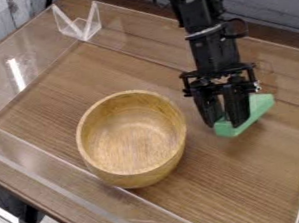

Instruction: Remove the green block from inside the brown bowl and put it on the table

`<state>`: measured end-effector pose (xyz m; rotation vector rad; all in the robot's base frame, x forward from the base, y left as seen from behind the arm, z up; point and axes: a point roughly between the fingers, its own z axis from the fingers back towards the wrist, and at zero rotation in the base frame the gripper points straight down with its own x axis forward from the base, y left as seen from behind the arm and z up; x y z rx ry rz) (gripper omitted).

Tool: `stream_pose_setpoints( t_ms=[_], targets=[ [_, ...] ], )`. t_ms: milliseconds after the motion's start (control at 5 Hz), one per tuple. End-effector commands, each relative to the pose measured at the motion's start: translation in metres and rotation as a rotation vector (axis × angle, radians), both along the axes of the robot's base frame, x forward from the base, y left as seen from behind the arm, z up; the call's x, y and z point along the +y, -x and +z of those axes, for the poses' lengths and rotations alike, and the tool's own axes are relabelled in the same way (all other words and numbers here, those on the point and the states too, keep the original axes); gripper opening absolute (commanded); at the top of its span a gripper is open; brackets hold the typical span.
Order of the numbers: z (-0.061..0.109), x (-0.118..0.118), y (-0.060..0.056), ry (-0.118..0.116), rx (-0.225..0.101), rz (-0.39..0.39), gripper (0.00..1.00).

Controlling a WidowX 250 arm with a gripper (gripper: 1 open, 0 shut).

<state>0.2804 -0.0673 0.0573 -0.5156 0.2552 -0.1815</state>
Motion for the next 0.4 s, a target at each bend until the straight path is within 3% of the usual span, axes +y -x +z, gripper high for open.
stream_pose_setpoints(
  t_ms=[0,200],
  targets=[
    [0.0144,0.0027,-0.0118,0.012,-0.057,0.006,0.0],
    [0.0151,0.0025,-0.0115,0.016,-0.051,0.005,0.0]
  ],
)
